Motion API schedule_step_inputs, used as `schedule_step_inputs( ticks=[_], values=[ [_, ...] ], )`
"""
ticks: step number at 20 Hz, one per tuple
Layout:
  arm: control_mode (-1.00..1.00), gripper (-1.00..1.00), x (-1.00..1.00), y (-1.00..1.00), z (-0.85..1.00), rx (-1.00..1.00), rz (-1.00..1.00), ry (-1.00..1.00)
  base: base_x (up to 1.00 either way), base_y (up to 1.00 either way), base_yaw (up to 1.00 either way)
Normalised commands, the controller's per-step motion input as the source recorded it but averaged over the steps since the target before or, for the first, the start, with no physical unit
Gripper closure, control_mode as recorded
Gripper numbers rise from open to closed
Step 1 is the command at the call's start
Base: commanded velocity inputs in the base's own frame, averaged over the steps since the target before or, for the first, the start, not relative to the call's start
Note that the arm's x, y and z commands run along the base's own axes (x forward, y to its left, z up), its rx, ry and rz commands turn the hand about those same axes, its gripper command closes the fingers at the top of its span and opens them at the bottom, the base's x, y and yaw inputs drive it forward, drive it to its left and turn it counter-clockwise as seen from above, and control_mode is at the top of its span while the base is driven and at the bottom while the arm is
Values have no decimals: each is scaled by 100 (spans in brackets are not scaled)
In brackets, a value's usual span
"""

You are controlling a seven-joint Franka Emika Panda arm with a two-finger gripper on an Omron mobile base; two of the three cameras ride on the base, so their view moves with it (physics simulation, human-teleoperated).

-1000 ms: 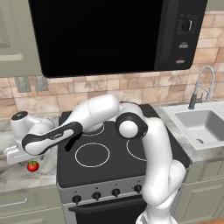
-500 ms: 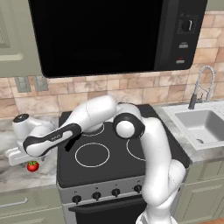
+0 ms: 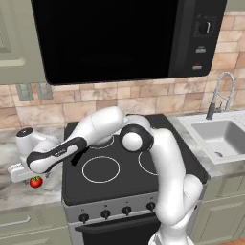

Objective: Place the pan on the rear left burner on the stove. Then place the tomato and the onion in the pan and turn on the rear left burner.

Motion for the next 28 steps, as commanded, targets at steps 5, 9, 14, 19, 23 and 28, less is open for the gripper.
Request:
schedule_step_inputs(
  ticks=[5,9,14,19,23,28],
  values=[
    [-100,-100,5,4,-18,0,0,3,0,0,0],
    [-100,-100,0,9,-14,0,0,4,0,0,0],
    [-100,100,0,14,-10,0,0,6,0,0,0],
    [-100,100,0,6,-1,0,0,4,0,0,0],
    [-100,100,0,0,6,0,-1,1,0,0,0],
    [-100,100,-1,-4,30,0,-2,0,0,0,0]
  ],
)
